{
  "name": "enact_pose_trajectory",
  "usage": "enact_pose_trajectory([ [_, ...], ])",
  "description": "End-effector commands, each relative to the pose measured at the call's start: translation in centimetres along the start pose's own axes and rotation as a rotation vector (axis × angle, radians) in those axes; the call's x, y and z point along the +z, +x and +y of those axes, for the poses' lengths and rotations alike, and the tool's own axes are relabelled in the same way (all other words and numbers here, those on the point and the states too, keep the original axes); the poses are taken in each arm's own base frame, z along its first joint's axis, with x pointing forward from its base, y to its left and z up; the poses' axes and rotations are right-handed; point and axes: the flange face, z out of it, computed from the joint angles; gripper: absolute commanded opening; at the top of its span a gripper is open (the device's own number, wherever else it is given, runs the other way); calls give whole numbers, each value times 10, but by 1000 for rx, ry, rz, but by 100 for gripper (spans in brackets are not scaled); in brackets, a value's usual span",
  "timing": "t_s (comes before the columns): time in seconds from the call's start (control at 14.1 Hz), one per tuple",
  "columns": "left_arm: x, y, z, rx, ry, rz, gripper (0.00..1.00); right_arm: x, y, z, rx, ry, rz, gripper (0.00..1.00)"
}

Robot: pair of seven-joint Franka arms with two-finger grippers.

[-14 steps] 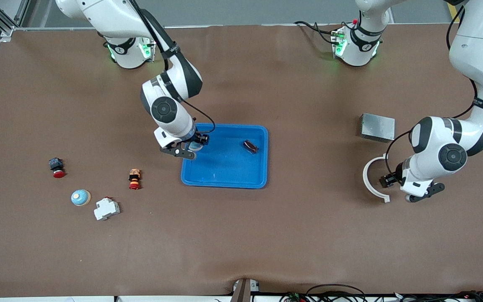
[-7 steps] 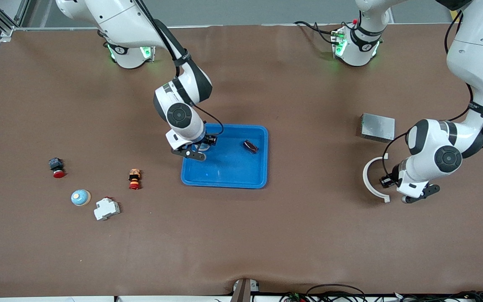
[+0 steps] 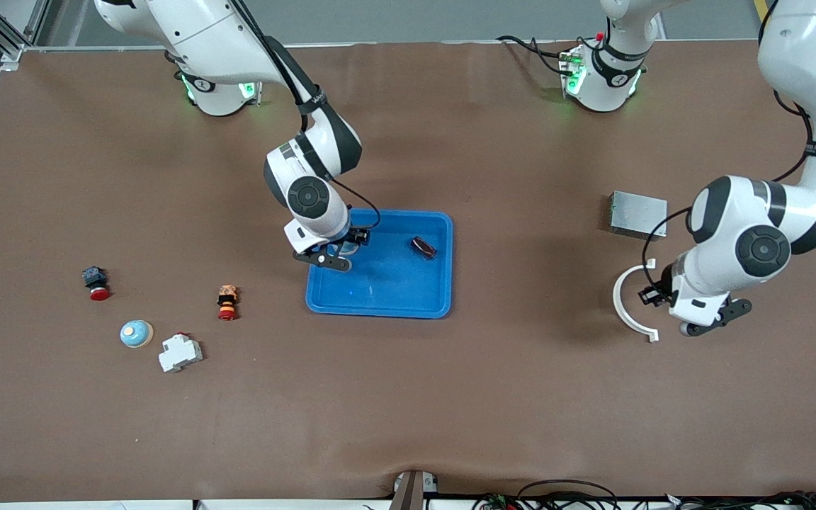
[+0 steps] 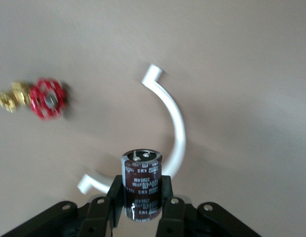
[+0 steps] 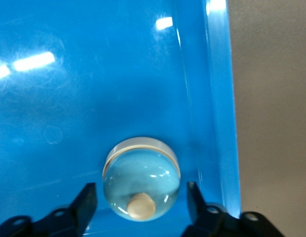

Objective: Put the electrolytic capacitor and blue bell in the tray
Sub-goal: 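Grasp the second capacitor while the right gripper releases the bell in the tray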

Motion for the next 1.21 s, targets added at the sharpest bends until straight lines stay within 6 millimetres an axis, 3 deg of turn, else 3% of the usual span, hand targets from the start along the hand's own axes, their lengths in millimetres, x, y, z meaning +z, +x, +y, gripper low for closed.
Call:
enact_pose_trajectory([
  [0.0, -19, -35, 43, -104, -28, -17, 0, -5, -7, -8, 28, -6, -18, 100],
  [0.07, -26, -48, 63, -144, -46, -17, 0, -11, -10, -7, 25, -21, -35, 100],
  [0.28, -38, -85, 121, -249, -92, -36, 0, -76, 6, 17, 47, -42, -90, 100],
  [0.35, -41, -101, 144, -272, -102, -38, 0, -98, 18, 34, 31, -48, -117, 100],
  [0.43, -44, -121, 180, -349, -130, -54, 0, -126, 37, 68, -55, -46, -142, 100],
  [0.5, -44, -128, 200, -401, -147, -73, 0, -139, 50, 88, -93, -33, -144, 100],
  [0.78, -30, -170, 272, -522, -211, -133, 0, -181, 108, 168, -274, -88, -106, 100],
  [1.13, 9, -206, 322, -608, -326, -107, 0, -204, 167, 266, -523, -219, -29, 100],
])
